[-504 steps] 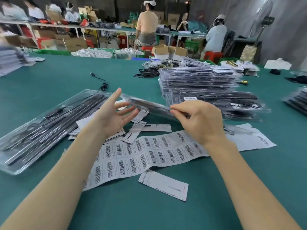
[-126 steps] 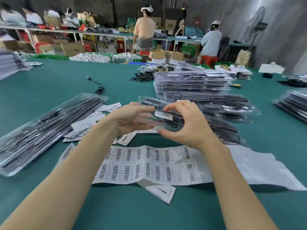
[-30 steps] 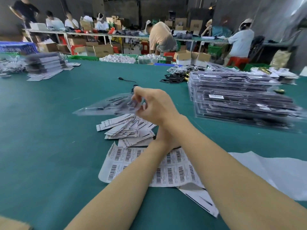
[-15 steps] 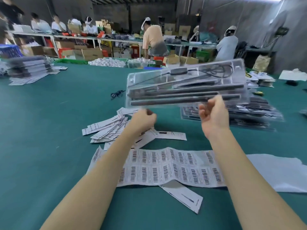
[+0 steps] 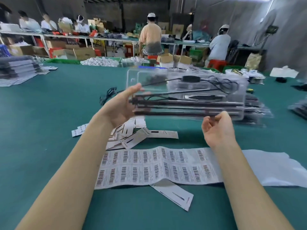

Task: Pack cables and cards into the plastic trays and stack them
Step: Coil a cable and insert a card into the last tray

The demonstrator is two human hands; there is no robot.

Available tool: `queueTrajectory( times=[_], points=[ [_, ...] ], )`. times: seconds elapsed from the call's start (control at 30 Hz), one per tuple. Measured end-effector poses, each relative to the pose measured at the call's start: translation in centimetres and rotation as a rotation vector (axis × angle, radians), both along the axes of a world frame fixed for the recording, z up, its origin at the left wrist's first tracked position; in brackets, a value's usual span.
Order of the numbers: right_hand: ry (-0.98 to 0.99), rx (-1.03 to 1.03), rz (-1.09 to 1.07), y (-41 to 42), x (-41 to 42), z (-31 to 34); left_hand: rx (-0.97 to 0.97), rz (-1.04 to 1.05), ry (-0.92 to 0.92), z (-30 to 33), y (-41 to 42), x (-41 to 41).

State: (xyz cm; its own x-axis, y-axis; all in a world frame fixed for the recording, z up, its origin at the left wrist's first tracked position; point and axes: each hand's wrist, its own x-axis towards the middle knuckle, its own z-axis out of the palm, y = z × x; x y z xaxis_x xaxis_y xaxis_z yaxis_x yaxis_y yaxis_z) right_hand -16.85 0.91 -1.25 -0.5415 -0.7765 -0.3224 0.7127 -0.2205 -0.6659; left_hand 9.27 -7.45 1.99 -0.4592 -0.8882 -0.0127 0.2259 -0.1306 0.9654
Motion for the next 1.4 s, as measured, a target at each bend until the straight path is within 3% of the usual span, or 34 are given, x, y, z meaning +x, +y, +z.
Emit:
queueTrajectory(
  times=[0.07, 0.1, 0.2, 0.23, 0.3, 0.37, 0.43, 0.53, 0.63, 0.7, 0.8, 0.87, 0.93, 1.07, 1.17, 1.3, 1.4],
  points=[
    [0.228, 0.091, -0.015, 0.0, 0.3, 0.7, -0.017, 0.073, -0.087, 1.1, 0.4, -0.1],
    [0.433, 0.174, -0.03, 0.0, 0.4, 1.0, 0.004, 0.134, -0.083, 1.6, 0.5, -0.1],
    [1.286, 0.387, -0.268, 0.5, 0.7, 1.0, 0.055, 0.201, 0.001, 3.1, 0.6, -0.2],
    [1.569, 0.337, -0.317, 0.6, 1.0, 1.3, 0.068, 0.182, 0.038, 3.7, 0.7, -0.1],
    [1.995, 0.2, -0.171, 0.3, 1.9, 2.4, 0.115, 0.111, 0.164, 4.4, 0.8, 0.3],
    [2.171, 0.109, -0.032, -0.4, 2.9, 3.9, 0.168, 0.04, 0.256, 4.8, 0.9, 0.8],
    [2.184, -0.008, -0.081, -1.0, 3.6, 5.6, 0.228, -0.024, 0.364, 4.6, 1.1, 1.3],
    [2.258, -0.005, -0.1, -2.0, 4.3, 8.0, 0.225, -0.021, 0.451, 3.7, 0.3, 2.2],
    [2.105, 0.024, 0.035, -3.3, 4.4, 10.3, 0.088, 0.144, 0.078, 2.8, -0.7, 2.1],
    [1.932, 0.033, 0.054, -4.2, 4.2, 11.4, -0.002, 0.128, -0.222, 2.0, -0.8, 1.6],
    [1.377, -0.015, 0.147, -4.6, 3.5, 12.7, -0.084, -0.098, -0.452, 1.0, -0.7, 0.5],
    [1.055, -0.006, 0.196, -4.5, 2.8, 12.7, -0.134, -0.289, -0.492, 0.7, -0.6, 0.1],
    [0.749, -0.048, 0.283, -4.3, 2.5, 11.5, -0.117, -0.388, -0.376, 0.8, -0.7, 0.5],
    [0.296, -0.117, 0.398, -2.7, 2.1, 6.8, -0.09, -0.269, -0.24, 0.7, -1.8, 2.6],
    [0.147, -0.124, 0.342, -1.6, 0.2, 3.9, -0.06, -0.272, -0.32, 0.4, -2.3, 4.7],
    [0.251, -0.06, 0.316, -0.3, -2.8, 2.2, -0.059, -0.383, -0.415, 0.0, -2.2, 7.3],
    [0.312, -0.047, 0.447, 0.9, -5.2, 1.6, -0.044, -0.193, -0.55, -0.2, -2.4, 7.9]
  ],
)
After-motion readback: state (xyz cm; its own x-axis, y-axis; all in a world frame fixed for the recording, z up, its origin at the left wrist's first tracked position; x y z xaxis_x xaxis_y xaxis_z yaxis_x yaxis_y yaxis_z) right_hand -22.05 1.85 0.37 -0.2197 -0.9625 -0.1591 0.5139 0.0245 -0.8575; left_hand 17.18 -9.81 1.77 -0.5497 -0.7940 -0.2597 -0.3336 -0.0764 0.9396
